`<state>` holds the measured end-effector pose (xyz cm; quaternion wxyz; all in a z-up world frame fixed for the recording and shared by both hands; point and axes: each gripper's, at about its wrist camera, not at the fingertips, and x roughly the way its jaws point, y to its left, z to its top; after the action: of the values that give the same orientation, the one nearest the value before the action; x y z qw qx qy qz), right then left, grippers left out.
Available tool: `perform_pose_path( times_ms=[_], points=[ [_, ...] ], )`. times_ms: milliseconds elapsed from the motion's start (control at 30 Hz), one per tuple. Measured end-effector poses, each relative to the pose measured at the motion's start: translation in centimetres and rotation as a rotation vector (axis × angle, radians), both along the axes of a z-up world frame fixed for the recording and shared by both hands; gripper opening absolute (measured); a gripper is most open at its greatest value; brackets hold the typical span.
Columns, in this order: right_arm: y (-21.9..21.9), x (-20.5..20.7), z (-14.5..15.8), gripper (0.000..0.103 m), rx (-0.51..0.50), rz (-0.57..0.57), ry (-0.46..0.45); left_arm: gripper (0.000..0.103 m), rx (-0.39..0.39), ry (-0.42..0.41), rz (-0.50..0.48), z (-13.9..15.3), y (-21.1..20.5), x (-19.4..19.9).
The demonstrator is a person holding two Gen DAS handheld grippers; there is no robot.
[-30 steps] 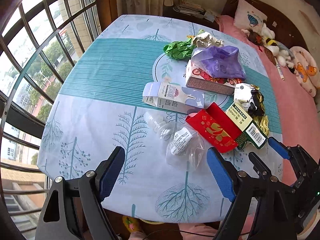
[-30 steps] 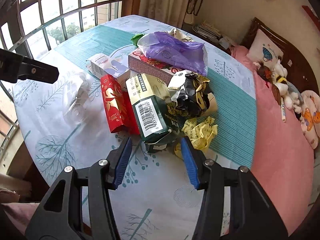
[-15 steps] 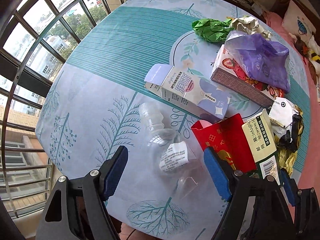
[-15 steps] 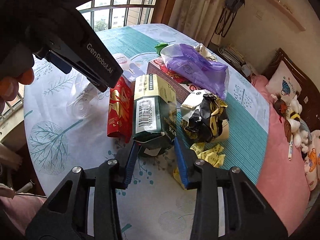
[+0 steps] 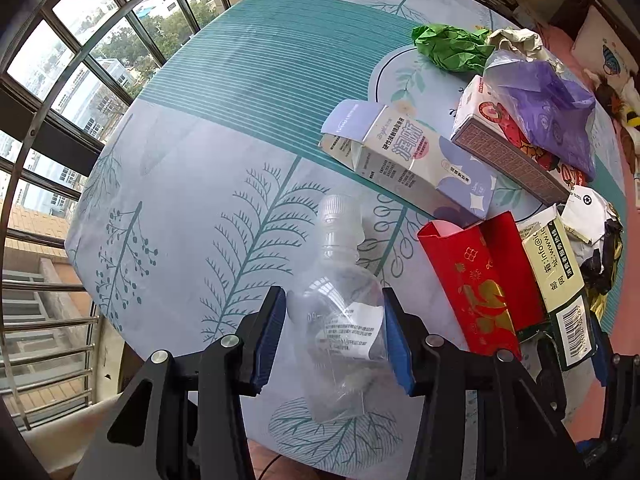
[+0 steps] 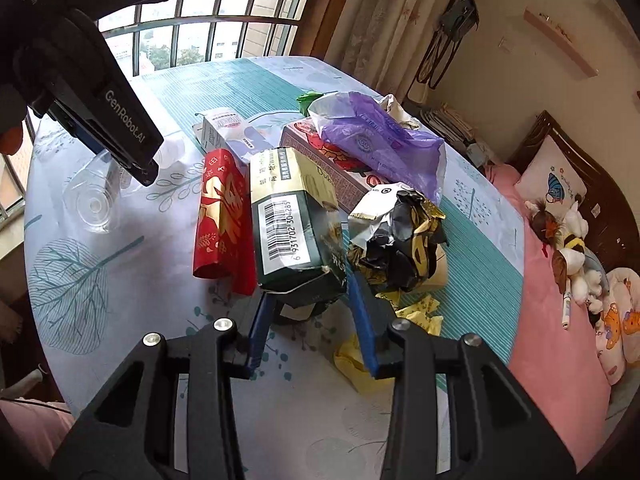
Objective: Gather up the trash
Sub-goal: 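Grasp the green-and-white box with the right tool while the left tool grasps the clear bottle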
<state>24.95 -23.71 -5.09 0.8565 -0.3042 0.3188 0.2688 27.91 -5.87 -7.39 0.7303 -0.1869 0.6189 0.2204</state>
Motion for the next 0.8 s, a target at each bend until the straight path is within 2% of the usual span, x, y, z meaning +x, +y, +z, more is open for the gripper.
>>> perform_pose_path(
  times_ms=[100,233,267,300,567,800],
  points=[
    [0.5,-0.3,-0.2,0.035,-0.019,0.002,-0.069,0.048,0.0,-0.013,-0.009,0.0,0.1,-0.7],
    [1.2,-0.3,-0.5,0.035,-0.025,0.027,-0.102,0.048,-0.004,-0.036,-0.024,0.1,-0.2,-1.5],
    [1.3,-0.4,-0.4,0.033,-0.03,0.024,-0.111,0.048,-0.004,-0.039,-0.03,0.1,-0.2,-1.7],
    [1.4,-0.3,-0.2,0.026,-0.027,0.02,-0.118,0.048,-0.005,-0.041,-0.036,0.1,0.1,-1.6],
    [0.3,-0.4,3.3,0.024,0.055,-0.029,-0.131,0.047,-0.048,-0.075,-0.059,0.0,2.0,-3.3],
    [0.0,-1.6,6.2,0.024,0.07,-0.11,-0.165,0.047,-0.072,-0.111,-0.089,1.3,3.0,-4.7]
  ],
)
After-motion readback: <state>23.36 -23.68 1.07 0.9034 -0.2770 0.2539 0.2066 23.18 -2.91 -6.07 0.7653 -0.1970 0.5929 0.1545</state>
